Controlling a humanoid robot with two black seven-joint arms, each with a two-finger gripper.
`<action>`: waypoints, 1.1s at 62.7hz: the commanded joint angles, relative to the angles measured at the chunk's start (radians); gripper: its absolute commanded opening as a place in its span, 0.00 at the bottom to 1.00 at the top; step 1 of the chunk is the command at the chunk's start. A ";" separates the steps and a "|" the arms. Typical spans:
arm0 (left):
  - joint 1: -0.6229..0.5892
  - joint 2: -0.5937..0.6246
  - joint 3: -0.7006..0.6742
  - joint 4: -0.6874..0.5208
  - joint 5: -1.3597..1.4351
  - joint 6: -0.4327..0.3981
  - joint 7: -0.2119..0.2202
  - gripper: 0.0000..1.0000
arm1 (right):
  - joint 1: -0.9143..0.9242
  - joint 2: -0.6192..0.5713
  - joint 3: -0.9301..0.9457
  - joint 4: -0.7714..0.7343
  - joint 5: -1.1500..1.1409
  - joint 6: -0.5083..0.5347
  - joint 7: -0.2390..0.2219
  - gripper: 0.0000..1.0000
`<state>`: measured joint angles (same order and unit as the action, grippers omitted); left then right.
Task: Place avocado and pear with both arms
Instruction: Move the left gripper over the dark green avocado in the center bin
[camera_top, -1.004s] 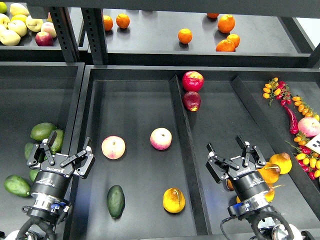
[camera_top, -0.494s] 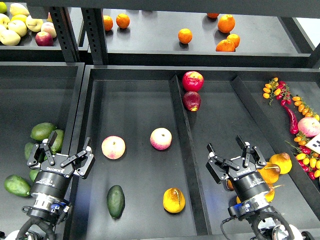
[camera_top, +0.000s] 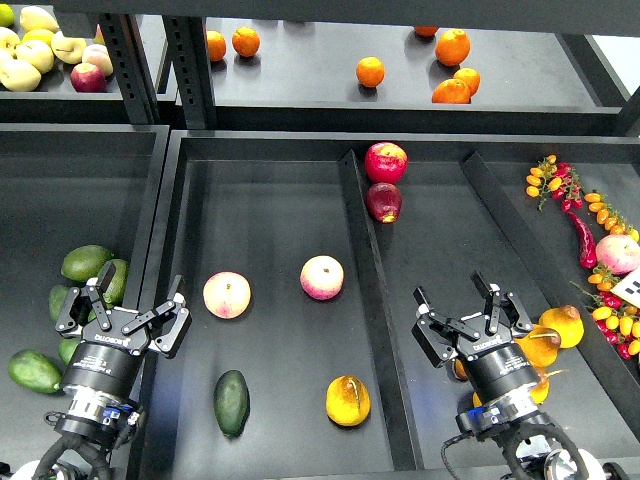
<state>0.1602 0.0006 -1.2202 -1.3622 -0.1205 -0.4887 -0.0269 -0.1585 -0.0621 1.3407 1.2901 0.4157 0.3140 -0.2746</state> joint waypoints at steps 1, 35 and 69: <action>-0.019 0.036 0.013 0.000 0.073 0.000 0.059 1.00 | 0.007 0.001 0.000 0.000 -0.002 -0.003 0.000 1.00; -0.353 0.346 0.139 0.012 0.285 0.000 0.516 1.00 | 0.102 0.018 0.018 -0.002 0.002 -0.131 0.002 1.00; -0.694 0.512 0.548 0.023 0.409 0.000 0.516 1.00 | 0.228 0.061 0.063 -0.002 0.002 -0.306 0.003 1.00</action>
<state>-0.4276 0.4565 -0.7990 -1.3391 0.2878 -0.4887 0.4889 0.0511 -0.0102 1.4005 1.2885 0.4185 0.0294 -0.2714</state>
